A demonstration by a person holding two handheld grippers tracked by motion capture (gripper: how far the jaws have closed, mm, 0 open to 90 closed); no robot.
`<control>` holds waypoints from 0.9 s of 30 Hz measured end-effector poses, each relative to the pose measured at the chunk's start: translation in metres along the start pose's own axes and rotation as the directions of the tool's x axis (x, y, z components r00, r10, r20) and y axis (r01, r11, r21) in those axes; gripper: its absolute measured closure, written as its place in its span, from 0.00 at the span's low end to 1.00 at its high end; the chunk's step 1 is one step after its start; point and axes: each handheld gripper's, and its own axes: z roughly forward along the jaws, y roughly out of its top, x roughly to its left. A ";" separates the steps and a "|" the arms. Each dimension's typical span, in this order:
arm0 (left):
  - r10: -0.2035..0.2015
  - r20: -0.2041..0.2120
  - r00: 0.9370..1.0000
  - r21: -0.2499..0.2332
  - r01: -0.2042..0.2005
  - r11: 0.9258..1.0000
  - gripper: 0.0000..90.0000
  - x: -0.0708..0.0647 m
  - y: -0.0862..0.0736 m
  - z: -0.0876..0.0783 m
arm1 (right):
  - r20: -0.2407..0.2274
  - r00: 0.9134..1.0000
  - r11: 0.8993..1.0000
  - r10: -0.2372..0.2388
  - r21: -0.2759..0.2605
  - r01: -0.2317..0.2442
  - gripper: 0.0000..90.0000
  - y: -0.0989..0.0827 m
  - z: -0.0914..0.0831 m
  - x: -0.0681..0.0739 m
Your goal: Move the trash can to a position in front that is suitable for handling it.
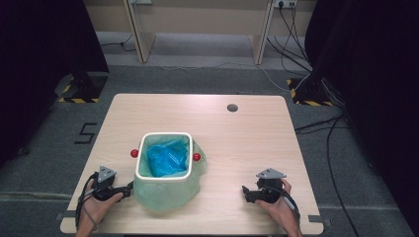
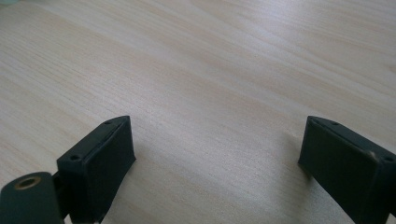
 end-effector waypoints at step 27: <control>-0.116 0.058 0.992 -0.074 0.120 0.990 0.18 0.006 0.007 -0.005 | -0.083 0.993 0.991 0.079 -0.097 -0.087 0.17 0.020 0.001 0.010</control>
